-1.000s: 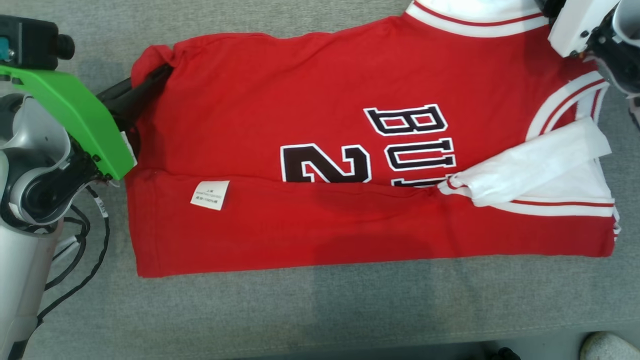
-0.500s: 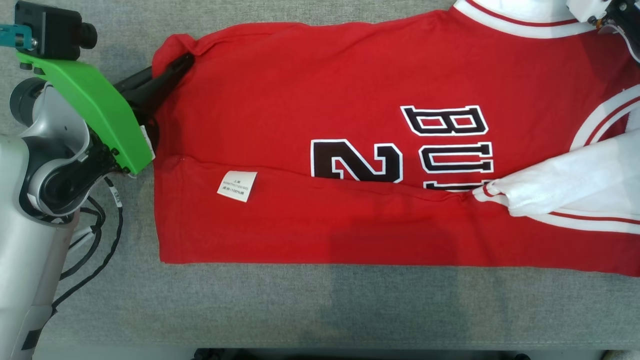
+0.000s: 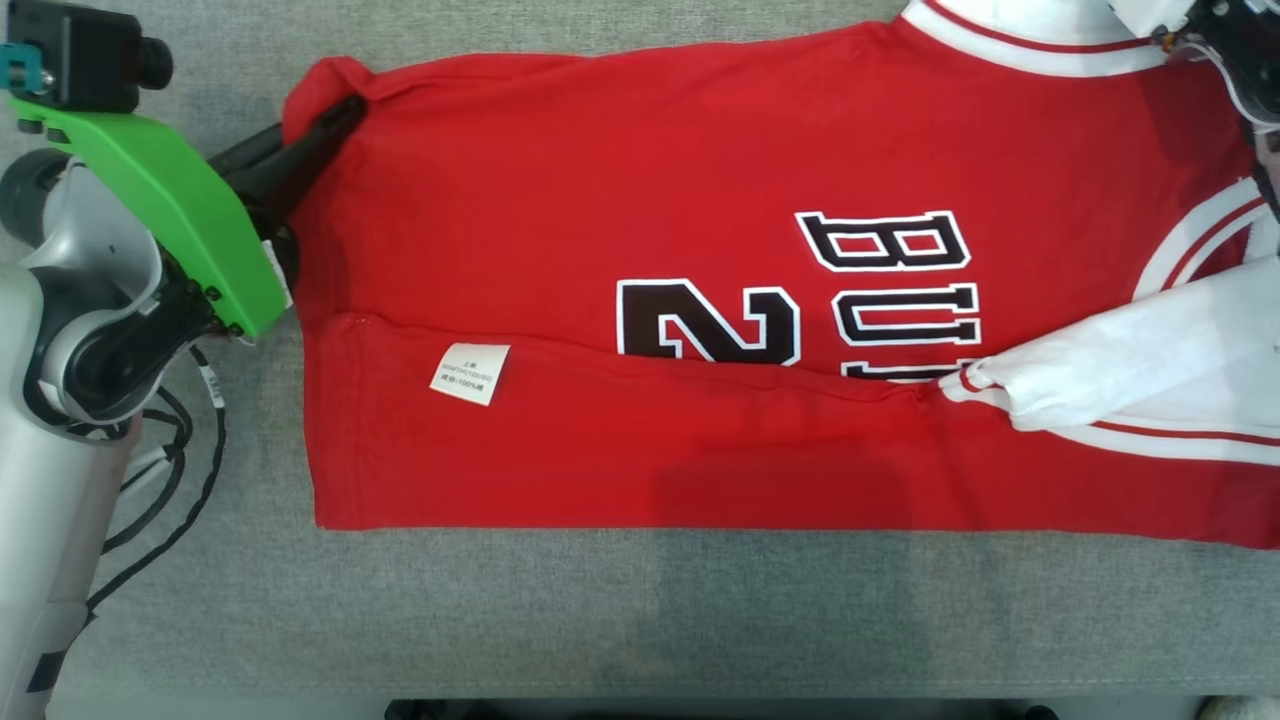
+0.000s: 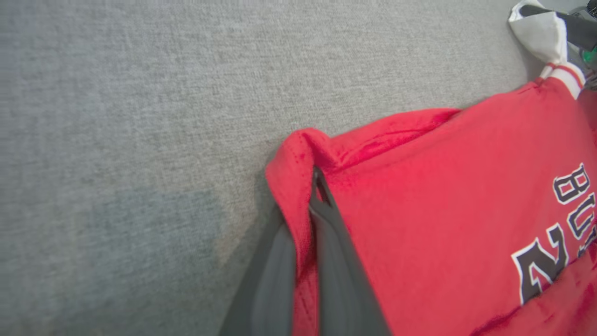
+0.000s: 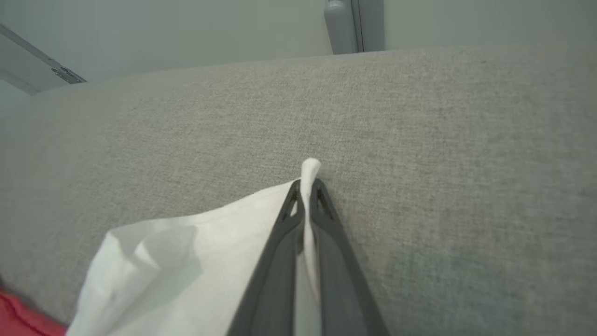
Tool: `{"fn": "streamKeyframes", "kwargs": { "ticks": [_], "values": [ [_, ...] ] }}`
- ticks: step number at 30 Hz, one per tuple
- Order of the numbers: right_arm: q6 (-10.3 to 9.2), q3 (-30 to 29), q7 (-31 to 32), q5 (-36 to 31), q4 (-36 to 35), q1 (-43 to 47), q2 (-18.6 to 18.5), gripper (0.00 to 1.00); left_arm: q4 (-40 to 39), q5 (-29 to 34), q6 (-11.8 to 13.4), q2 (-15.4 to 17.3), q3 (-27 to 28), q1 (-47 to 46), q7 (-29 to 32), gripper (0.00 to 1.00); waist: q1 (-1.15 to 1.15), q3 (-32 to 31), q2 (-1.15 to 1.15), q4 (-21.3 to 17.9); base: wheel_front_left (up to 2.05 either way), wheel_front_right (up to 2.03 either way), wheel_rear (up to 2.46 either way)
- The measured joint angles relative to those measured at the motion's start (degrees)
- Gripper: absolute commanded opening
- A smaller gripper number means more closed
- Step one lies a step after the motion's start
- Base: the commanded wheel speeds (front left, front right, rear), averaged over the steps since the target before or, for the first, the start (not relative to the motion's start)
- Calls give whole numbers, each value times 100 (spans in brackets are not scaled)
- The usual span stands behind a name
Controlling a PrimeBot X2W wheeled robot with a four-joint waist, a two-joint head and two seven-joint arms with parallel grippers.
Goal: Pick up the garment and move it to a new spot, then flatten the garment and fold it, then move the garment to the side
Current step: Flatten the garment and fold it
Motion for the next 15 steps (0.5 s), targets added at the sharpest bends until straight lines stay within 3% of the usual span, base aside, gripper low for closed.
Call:
{"fn": "streamKeyframes", "kwargs": {
  "ticks": [6,15],
  "values": [
    [227,-80,-386,225,-247,3,103,0,164,30,-1,60,46,1,-226,0,0,-65,0,-140,0,0,0],
    [324,-119,-753,374,-535,313,-44,0,357,52,-1,141,143,119,-494,0,0,-278,0,-376,0,0,0]
  ]
}}
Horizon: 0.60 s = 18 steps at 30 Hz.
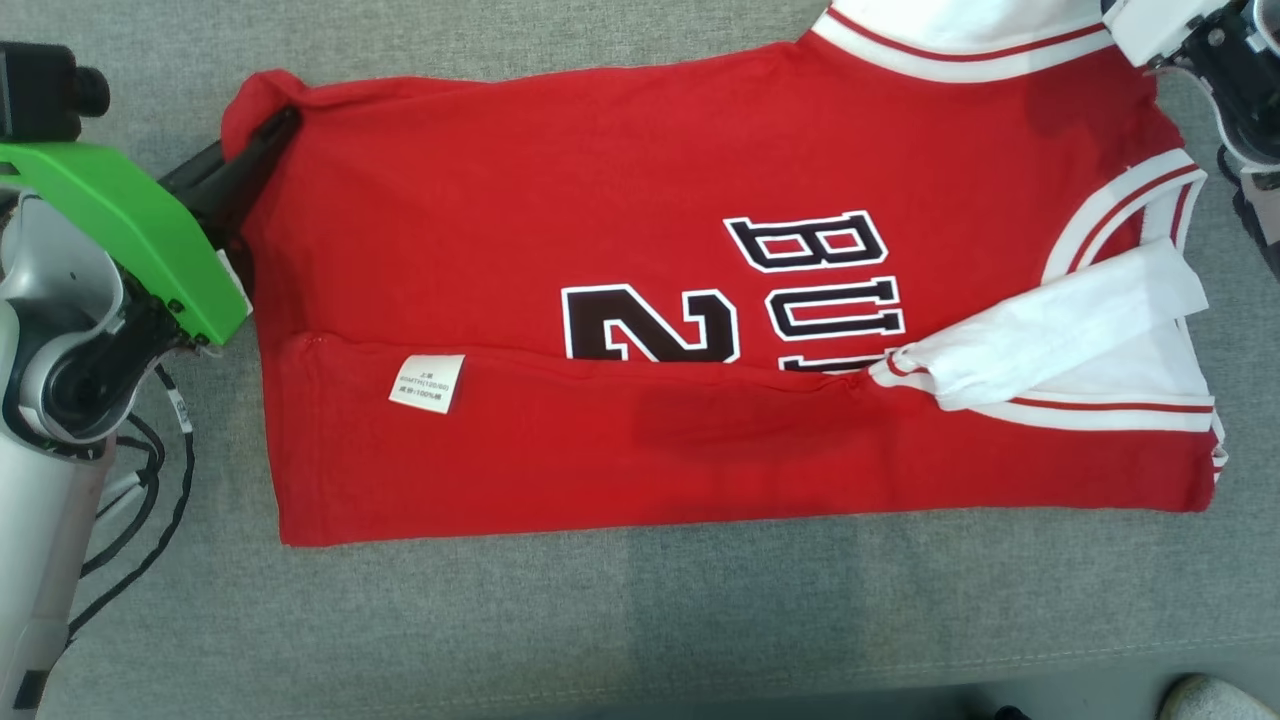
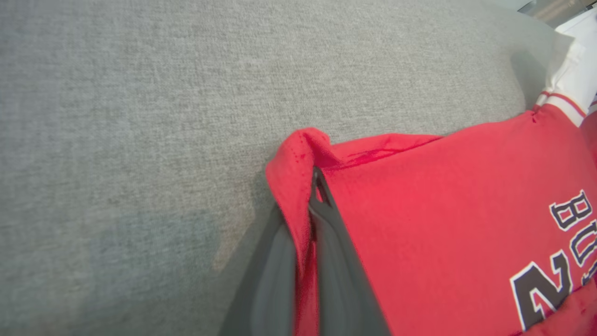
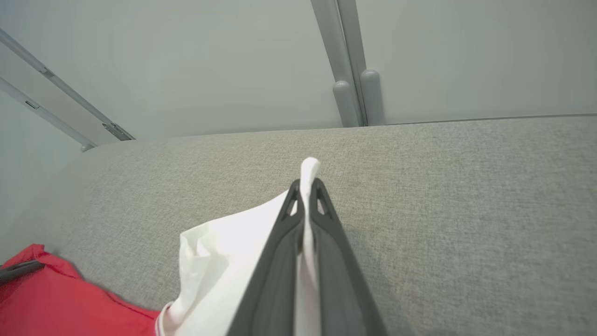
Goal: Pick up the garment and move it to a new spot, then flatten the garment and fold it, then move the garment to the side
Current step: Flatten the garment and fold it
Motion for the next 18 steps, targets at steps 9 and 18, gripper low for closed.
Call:
{"fn": "streamKeyframes", "kwargs": {
  "ticks": [9,18],
  "values": [
    [27,23,-367,208,-490,576,-8,0,169,-59,0,48,44,467,-313,0,-1,-374,0,-209,0,0,0],
    [52,65,-530,441,-968,1344,-224,0,213,-176,0,99,153,927,-747,0,-1,-804,0,-377,0,0,0]
  ]
}}
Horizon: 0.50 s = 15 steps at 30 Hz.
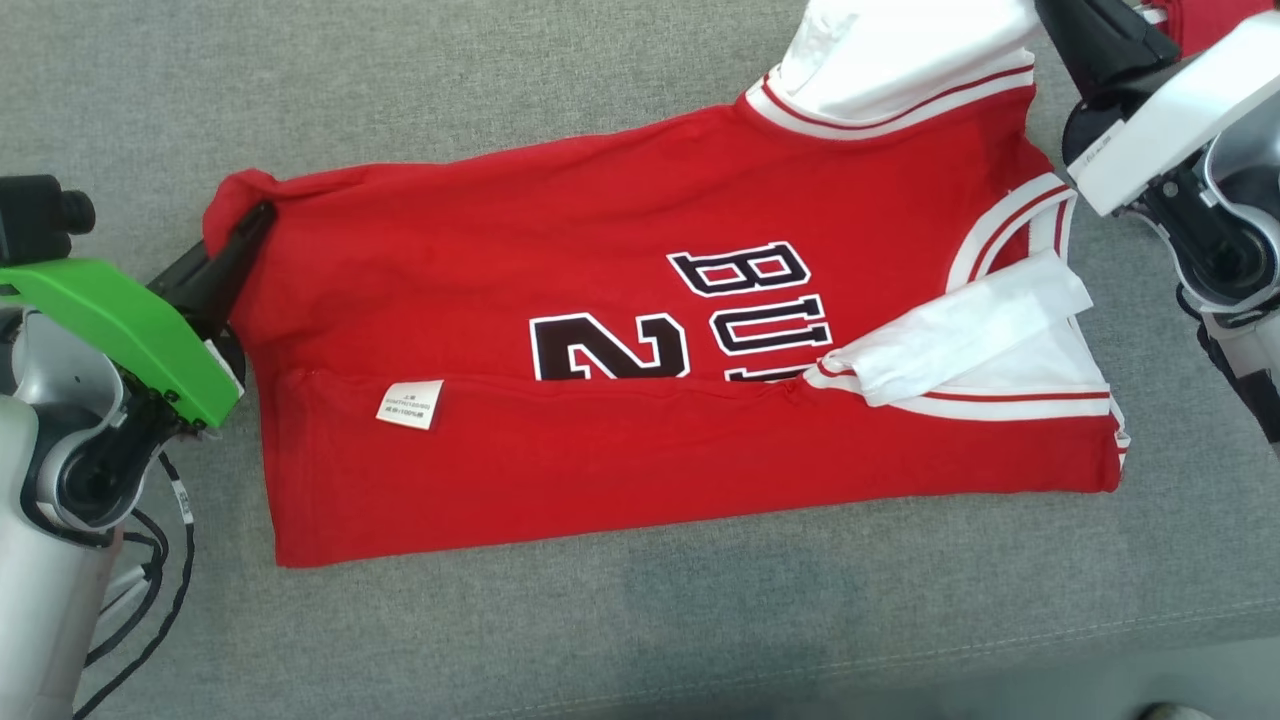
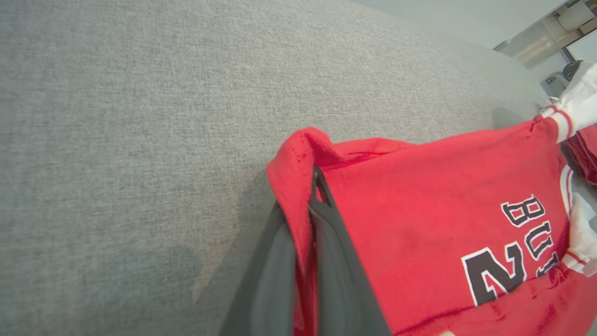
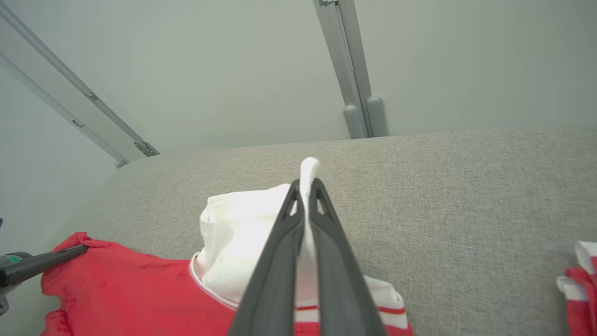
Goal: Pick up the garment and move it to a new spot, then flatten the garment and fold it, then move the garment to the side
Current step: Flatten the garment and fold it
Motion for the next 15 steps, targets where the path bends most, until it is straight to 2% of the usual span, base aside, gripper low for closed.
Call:
{"fn": "streamKeyframes", "kwargs": {
  "ticks": [15],
  "values": [
    [0,-132,-280,266,-757,1185,-326,0,-348,-40,0,19,-386,643,-648,0,0,-417,0,14,0,0,0]
  ]
}}
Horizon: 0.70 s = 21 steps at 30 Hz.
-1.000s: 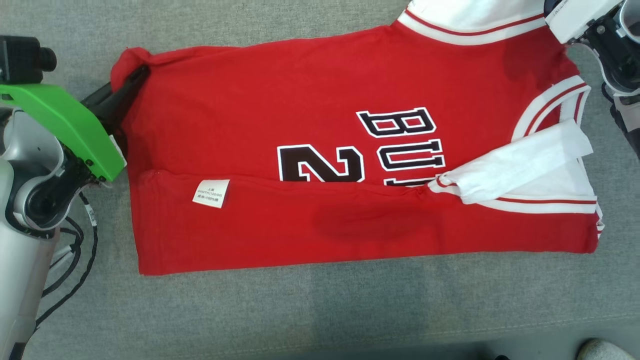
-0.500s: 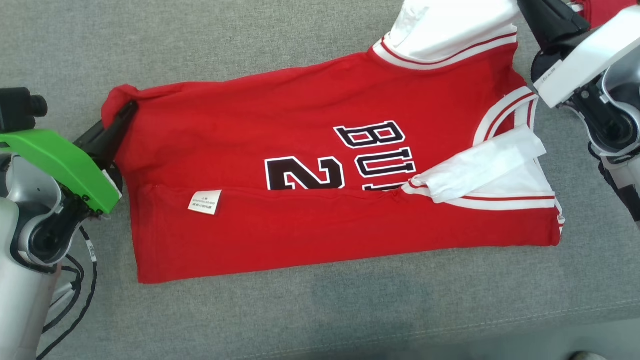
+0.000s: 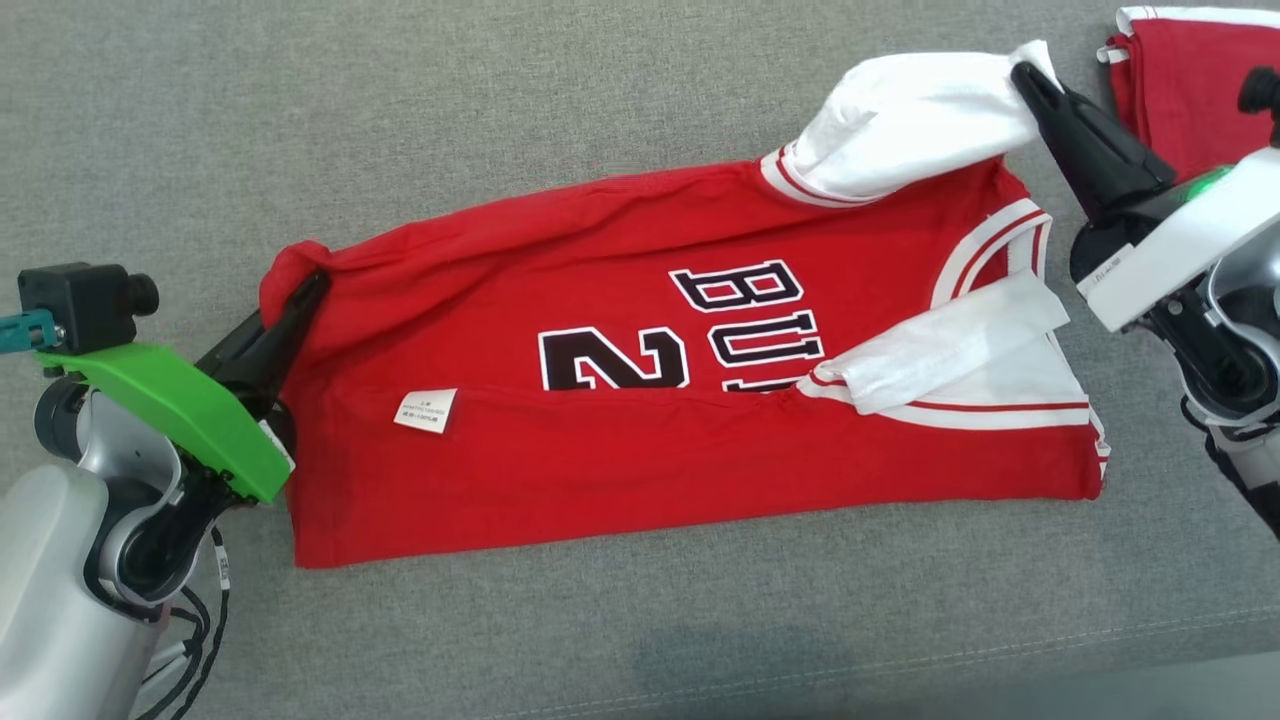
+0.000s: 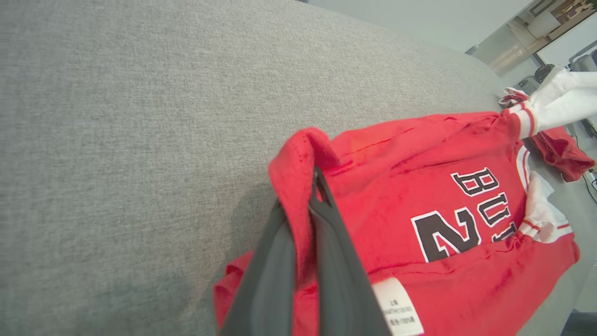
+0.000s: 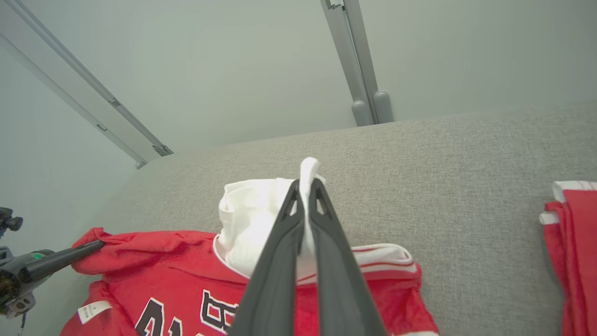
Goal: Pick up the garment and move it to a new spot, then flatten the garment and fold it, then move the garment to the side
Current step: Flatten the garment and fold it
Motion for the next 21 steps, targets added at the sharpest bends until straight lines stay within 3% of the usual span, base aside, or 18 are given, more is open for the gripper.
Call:
{"fn": "streamKeyframes", "kwargs": {
  "ticks": [21],
  "values": [
    [-471,-119,-331,309,-1221,1880,-86,0,-160,63,0,193,-104,748,-680,0,0,-386,0,-107,0,0,0]
  ]
}}
